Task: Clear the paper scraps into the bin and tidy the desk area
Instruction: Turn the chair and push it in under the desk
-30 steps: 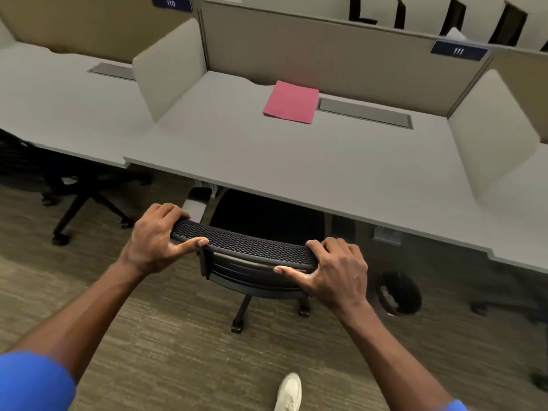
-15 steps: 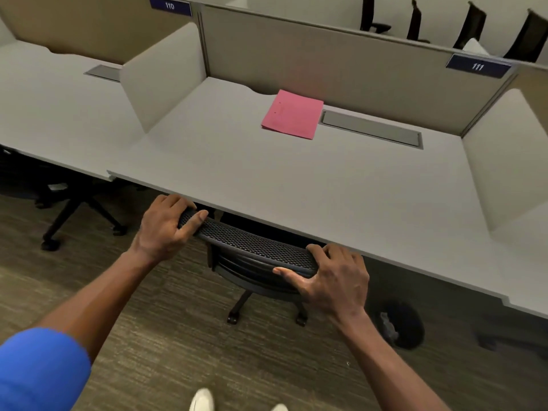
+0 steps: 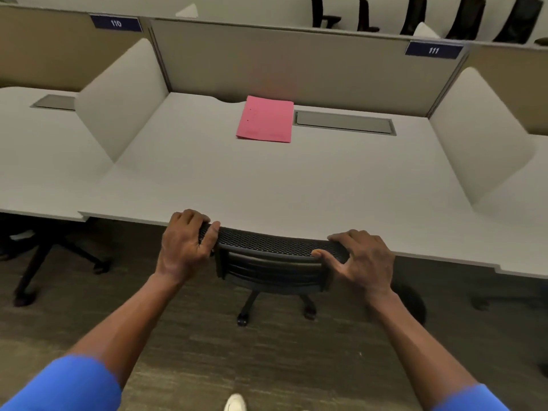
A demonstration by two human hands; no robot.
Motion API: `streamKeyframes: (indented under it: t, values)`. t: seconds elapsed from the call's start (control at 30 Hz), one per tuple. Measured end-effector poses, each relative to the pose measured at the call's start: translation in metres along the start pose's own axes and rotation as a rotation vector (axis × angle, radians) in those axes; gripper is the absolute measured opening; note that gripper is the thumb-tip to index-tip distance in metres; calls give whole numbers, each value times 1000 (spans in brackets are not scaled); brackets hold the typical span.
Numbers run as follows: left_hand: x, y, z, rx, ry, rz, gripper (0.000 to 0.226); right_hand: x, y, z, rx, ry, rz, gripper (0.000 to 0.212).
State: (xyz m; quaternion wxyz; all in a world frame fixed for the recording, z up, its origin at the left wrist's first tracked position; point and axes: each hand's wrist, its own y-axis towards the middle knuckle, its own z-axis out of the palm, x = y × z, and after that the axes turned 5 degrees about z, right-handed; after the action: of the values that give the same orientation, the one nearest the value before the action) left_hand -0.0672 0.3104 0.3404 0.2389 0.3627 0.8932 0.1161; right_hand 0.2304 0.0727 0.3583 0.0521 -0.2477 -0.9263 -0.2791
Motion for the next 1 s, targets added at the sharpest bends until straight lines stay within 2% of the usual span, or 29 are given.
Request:
streamKeyframes:
  t: [0.3, 0.7, 0.8, 0.9, 1.0]
  values:
    - [8, 7, 0, -7, 3, 19, 53, 9, 3, 7, -64, -32, 62, 72]
    - [4, 5, -2, -4, 32, 5, 57, 5, 3, 8, 7, -43, 55, 66]
    - [2, 5, -6, 18, 119, 5, 65, 5, 3, 5, 59, -53, 60, 65]
    - [-5, 4, -13, 75, 237, -20, 62, 7, 6, -2, 106, -51, 73, 62]
    - [-11, 2, -19, 155, 325, -60, 68, 8, 8, -9, 154, 52, 113, 62]
